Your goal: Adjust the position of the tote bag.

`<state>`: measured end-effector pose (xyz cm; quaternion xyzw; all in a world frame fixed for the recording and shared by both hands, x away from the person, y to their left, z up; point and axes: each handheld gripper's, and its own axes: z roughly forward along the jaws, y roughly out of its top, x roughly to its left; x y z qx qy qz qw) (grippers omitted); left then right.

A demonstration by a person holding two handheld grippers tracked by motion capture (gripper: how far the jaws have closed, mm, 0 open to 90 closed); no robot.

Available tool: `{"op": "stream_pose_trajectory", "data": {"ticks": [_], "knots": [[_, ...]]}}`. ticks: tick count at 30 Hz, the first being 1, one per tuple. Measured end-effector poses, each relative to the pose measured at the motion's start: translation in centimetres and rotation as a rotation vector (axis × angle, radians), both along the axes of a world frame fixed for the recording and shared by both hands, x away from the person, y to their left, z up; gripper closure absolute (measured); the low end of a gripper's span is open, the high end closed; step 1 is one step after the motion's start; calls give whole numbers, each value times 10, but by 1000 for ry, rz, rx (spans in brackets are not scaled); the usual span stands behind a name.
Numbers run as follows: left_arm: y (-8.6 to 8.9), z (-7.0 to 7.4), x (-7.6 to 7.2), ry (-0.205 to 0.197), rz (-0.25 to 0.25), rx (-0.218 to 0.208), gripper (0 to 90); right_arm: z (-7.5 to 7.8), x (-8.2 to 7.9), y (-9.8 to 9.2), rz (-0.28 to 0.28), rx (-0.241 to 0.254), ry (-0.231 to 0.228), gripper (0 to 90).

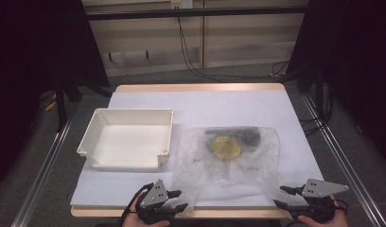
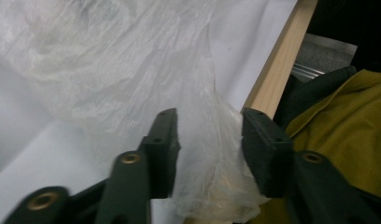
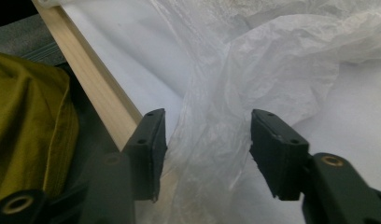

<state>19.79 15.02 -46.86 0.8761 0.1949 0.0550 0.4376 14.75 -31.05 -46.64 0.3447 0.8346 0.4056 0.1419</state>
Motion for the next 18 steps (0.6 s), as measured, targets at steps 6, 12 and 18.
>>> {"op": "stream_pose_trajectory", "data": {"ticks": [6,12,18], "knots": [[2,-1,3,19,-11,-14,824,-1,3,-1,0,0,6,665],[6,3,4,19,-3,-56,886,1,5,-1,5,27,-3,801],[17,22,8,-12,28,-129,896,16,5,-7,-18,95,-65,889]]}}
